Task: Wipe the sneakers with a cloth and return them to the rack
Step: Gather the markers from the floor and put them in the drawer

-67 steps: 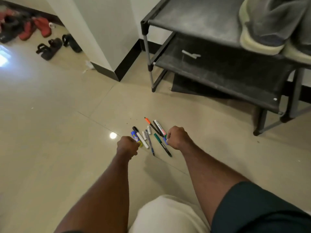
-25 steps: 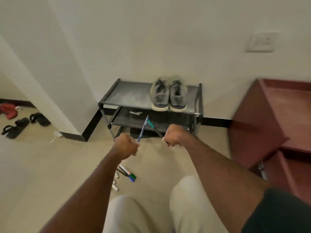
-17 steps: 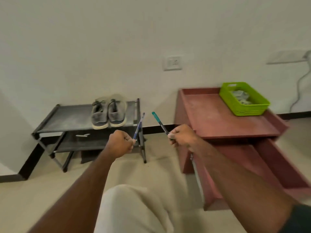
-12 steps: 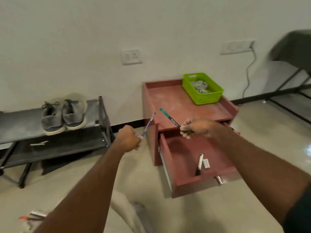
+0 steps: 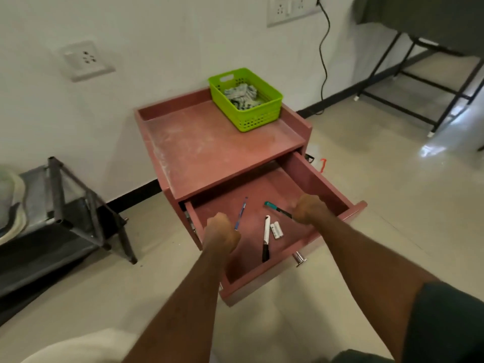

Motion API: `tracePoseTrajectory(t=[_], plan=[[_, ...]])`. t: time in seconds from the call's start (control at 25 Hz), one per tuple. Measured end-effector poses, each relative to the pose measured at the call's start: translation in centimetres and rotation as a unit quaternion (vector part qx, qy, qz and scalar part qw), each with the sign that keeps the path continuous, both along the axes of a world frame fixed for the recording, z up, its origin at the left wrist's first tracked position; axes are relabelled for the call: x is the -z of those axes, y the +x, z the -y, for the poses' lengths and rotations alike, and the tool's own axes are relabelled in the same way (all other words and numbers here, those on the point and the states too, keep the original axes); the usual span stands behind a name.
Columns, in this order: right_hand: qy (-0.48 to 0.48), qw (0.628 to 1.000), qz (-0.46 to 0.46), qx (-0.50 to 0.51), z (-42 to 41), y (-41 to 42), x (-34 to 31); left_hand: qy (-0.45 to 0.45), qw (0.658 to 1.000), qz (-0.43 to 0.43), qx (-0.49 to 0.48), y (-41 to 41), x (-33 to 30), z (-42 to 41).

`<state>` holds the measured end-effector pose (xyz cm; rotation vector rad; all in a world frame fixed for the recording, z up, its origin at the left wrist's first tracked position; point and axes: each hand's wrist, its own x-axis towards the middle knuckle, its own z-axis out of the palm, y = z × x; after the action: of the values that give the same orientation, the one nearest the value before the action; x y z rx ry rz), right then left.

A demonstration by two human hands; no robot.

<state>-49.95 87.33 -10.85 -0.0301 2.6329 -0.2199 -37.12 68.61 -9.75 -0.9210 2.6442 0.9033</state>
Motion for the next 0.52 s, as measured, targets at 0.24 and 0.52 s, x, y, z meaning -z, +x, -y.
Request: tracePoseTrajectory(t=[0.24, 0.52], plan=[[0.039, 0.999, 0.009, -0.019, 0.5, -0.3, 3.3, -0.033, 0.997, 0.057, 0.041, -3.2, 5.2, -2.7], [0.055, 0.986, -0.078, -0.137, 1.5, 0.4, 1.9, 0.031, 0.998, 0.012, 0.053, -2.8, 4.5, -1.5]])
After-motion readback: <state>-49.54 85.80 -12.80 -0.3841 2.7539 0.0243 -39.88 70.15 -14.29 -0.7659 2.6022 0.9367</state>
